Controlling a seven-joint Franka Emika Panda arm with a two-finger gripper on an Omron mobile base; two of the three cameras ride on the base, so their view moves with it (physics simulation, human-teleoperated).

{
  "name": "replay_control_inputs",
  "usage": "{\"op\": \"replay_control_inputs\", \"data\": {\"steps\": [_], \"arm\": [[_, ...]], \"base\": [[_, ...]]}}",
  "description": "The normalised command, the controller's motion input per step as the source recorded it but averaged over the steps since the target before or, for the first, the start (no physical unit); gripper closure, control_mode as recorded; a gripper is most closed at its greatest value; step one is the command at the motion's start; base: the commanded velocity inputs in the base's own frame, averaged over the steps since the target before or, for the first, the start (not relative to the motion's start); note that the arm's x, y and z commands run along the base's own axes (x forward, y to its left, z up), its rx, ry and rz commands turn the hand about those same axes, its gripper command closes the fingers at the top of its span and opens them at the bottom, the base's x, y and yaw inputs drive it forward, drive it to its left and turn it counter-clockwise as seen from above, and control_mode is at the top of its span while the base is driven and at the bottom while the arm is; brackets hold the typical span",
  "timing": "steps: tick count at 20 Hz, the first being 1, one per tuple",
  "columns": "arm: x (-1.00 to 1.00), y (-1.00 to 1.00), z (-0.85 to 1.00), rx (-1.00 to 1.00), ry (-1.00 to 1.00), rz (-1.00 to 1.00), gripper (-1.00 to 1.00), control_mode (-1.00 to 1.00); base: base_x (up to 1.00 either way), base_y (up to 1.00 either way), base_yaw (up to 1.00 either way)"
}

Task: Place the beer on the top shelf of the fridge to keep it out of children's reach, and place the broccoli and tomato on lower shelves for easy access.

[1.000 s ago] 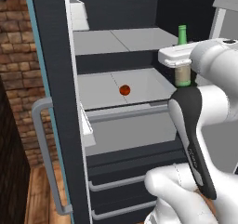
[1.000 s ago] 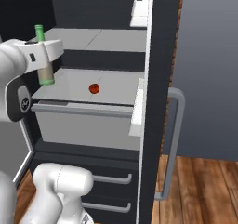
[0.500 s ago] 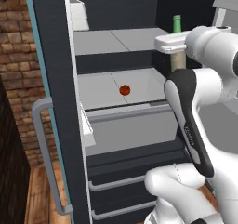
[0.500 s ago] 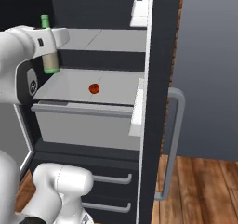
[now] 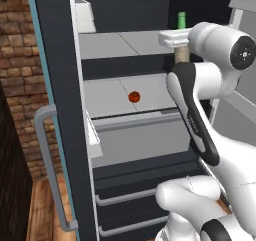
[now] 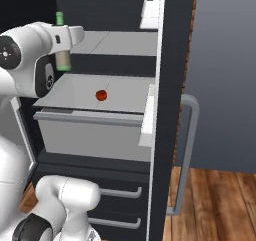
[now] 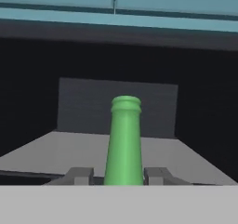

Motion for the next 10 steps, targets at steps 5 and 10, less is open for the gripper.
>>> {"op": "replay_control_inputs", "data": {"steps": [5,10], "arm": [[0.45,0.01,0.0,0.06,-0.03,0.0,1.0,-1.0],[0.43,0.01,0.0,0.07,-0.07,0.0,1.0,-1.0]], "base": [[0.0,0.0,0.0],[0.0,0.0,0.0]]}}
